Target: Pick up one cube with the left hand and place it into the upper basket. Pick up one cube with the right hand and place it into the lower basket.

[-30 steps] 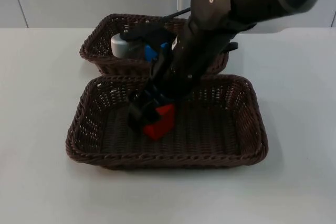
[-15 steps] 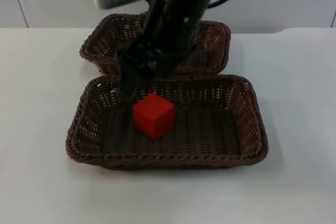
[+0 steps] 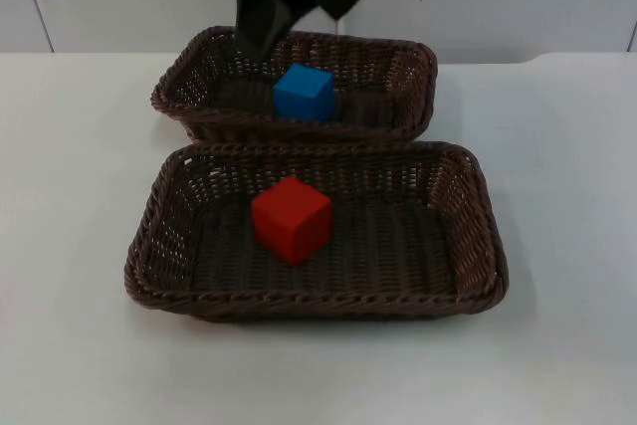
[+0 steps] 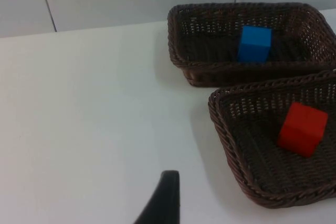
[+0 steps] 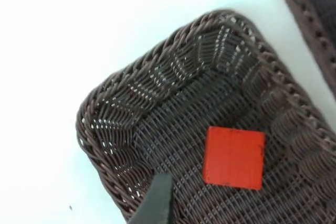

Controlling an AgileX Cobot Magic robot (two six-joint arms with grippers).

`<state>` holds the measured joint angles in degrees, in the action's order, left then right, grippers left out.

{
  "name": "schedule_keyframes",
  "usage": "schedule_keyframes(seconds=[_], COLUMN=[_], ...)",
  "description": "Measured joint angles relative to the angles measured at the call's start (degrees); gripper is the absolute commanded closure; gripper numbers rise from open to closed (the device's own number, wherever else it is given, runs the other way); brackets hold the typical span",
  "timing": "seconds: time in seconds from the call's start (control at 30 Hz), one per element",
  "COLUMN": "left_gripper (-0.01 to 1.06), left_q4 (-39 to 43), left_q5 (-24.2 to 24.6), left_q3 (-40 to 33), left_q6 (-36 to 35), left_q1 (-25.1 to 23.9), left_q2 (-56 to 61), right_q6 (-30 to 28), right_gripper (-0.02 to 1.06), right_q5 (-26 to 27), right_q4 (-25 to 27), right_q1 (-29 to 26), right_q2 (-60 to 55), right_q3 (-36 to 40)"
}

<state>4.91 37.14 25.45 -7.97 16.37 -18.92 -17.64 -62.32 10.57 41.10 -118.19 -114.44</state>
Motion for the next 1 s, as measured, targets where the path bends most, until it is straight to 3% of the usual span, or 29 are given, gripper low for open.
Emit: schedule_keyframes(seconds=[0.2, 0.33, 0.73, 1.0], left_gripper=[0.2, 0.2, 0.2, 0.2], left_q4=[0.0, 0.0, -0.11, -0.33], left_q5=[0.0, 0.0, 0.0, 6.29], left_q3=[0.0, 0.0, 0.0, 3.95], left_q6=[0.0, 0.0, 0.0, 1.96], left_q1=[0.0, 0.0, 0.0, 0.0], left_q2=[0.0, 0.0, 0.0, 1.18], right_q6=[0.11, 0.21, 0.21, 0.34], right_gripper=[0.2, 0.2, 0.2, 0.2], right_q5=[4.64, 13.96, 27.47, 32.62], right_q4=[0.0, 0.0, 0.0, 0.0], right_q1=[0.0, 0.0, 0.0, 0.14], right_q2=[7.01, 16.37, 35.69, 48.76], right_q3=[8.53, 22.71, 46.36, 58.63])
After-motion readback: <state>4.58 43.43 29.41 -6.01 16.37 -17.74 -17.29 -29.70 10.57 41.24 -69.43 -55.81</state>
